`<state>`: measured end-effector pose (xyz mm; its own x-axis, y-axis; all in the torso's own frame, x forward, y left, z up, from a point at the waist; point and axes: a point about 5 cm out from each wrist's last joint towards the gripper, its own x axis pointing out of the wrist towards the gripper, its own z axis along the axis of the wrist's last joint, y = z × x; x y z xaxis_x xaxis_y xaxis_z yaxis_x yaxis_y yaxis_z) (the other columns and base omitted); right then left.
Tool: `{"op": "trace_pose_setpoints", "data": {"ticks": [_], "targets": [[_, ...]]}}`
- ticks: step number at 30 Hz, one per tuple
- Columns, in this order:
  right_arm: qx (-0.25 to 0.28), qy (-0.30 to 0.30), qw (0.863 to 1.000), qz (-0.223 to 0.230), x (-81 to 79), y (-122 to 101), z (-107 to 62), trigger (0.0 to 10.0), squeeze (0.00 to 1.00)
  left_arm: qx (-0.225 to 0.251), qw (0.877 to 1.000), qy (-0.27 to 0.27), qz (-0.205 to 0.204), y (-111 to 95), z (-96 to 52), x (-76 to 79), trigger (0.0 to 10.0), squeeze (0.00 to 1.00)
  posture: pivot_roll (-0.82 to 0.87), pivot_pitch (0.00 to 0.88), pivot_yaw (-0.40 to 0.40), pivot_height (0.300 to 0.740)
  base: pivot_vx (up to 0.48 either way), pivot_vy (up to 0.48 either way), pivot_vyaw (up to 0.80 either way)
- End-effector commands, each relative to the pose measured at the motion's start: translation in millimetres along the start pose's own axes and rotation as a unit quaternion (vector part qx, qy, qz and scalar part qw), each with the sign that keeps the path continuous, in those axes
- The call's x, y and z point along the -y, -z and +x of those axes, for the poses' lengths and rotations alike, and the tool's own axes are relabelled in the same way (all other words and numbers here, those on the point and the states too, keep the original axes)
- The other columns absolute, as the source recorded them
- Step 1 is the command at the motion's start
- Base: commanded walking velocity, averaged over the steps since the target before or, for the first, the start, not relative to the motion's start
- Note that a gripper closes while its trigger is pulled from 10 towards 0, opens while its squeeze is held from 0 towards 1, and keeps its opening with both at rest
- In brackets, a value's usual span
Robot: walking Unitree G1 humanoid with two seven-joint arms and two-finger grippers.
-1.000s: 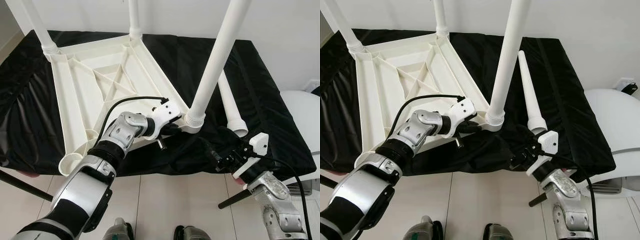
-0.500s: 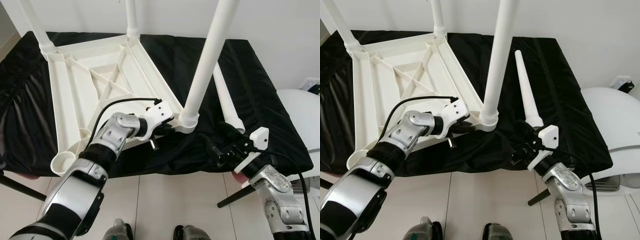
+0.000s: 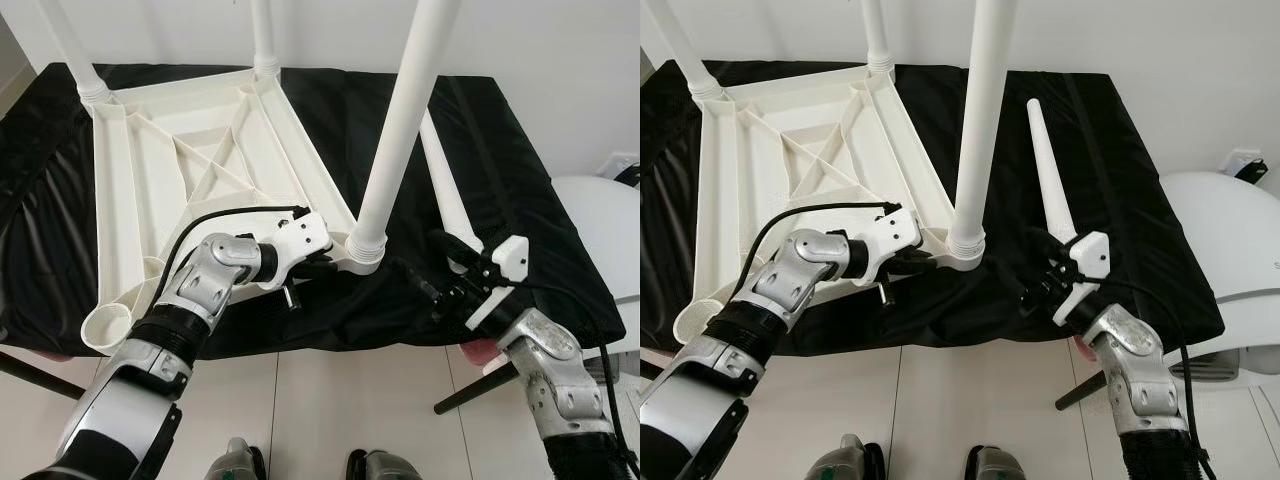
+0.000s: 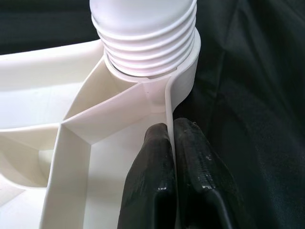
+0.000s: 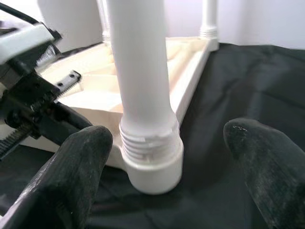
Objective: Building children table
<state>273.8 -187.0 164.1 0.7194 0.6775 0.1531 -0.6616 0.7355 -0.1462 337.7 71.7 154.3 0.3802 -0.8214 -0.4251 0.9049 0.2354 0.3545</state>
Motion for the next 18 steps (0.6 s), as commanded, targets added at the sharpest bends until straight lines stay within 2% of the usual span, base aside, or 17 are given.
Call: {"op": "trace_pose_setpoints", "data": {"ticks": [1,7,16,17,18], "targets": [[-0.010,-0.013,1.000,-0.003,-0.7,2.9,-0.2,10.0,0.00,-0.029,0.999,0.044,-0.013,15.9,-0.4,12.6,10.0,0.00,-0.05,0.082,0.008,0.740,0.000,0.000,0.00],[-0.013,-0.046,0.999,-0.003,1.7,2.5,11.3,10.0,0.00,-0.033,0.998,0.045,-0.010,15.9,-1.6,15.8,10.0,0.00,-0.03,0.073,-0.003,0.740,0.000,0.000,0.00],[-0.012,-0.059,0.998,-0.002,4.4,2.9,16.0,10.0,0.00,-0.030,0.999,0.043,-0.009,12.9,-1.8,16.6,10.0,0.00,-0.02,0.065,-0.014,0.740,0.000,0.000,0.00],[-0.013,-0.058,0.998,-0.005,6.8,2.7,18.4,10.0,1.00,-0.029,0.999,0.042,-0.010,12.2,-1.7,17.2,10.0,0.00,-0.02,0.063,-0.018,0.740,0.000,0.000,0.00],[-0.012,-0.061,0.998,-0.005,8.6,2.5,20.2,10.0,1.00,-0.028,0.999,0.042,-0.010,11.5,-1.7,17.9,10.0,0.00,-0.01,0.060,-0.020,0.740,0.000,0.000,0.00]]}}
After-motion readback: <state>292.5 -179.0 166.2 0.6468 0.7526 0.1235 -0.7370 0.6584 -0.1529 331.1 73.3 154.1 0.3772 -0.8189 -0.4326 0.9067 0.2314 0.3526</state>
